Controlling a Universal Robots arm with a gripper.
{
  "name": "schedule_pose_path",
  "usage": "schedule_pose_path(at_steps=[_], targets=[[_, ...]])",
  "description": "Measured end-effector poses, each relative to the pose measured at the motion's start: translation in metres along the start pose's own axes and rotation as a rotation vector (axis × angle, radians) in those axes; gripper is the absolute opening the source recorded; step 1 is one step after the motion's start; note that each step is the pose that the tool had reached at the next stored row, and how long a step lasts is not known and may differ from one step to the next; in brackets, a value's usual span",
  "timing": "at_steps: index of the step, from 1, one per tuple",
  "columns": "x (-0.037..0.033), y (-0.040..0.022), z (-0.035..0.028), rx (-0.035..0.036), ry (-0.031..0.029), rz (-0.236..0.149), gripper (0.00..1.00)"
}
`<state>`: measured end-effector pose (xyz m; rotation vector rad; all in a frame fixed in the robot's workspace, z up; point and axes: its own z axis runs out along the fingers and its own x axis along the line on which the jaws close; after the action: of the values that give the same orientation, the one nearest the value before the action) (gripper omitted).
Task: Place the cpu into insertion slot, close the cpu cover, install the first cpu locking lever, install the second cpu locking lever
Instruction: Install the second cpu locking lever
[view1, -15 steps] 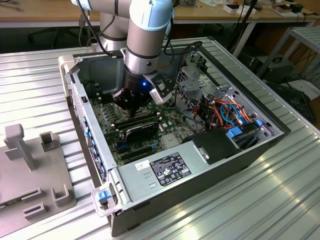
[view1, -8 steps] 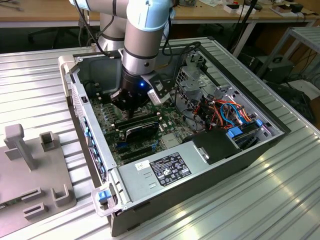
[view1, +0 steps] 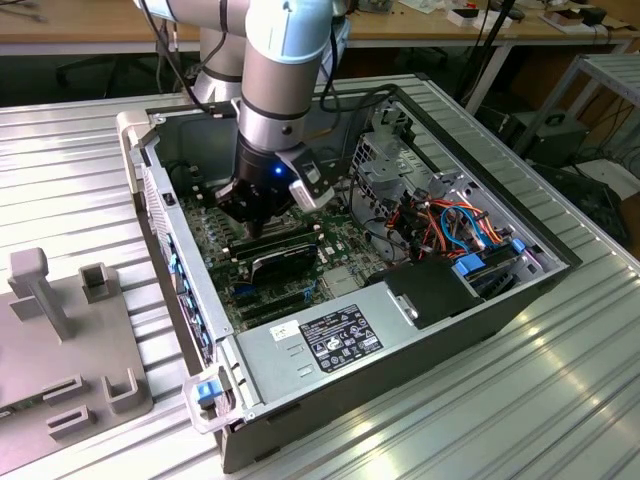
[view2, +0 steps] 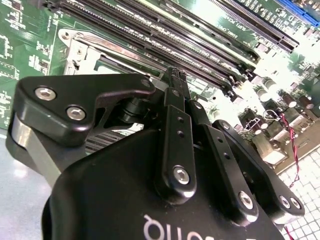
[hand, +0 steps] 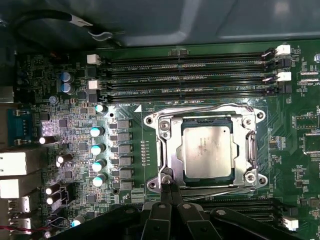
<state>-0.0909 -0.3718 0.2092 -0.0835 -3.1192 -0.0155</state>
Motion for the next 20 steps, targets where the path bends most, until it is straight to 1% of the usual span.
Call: schedule_pose_path(at_steps=[3, 5, 7, 10, 15, 20], targets=[[0.0050, -0.0002, 0.0003, -0.0027, 0.0001, 0.000, 0.11], [0.0064, -0.0002, 0.0005, -0.0045, 0.0003, -0.001, 0.11], [0.0078, -0.0003, 0.0009, -0.0078, 0.0005, -0.006, 0.11], [0.0093, -0.0004, 0.0013, -0.0098, 0.0006, -0.009, 0.11], [0.0099, -0.0004, 0.0025, -0.0114, 0.0010, -0.012, 0.11], [0.0099, 0.0011, 0.0038, -0.0134, 0.0008, -0.015, 0.11]])
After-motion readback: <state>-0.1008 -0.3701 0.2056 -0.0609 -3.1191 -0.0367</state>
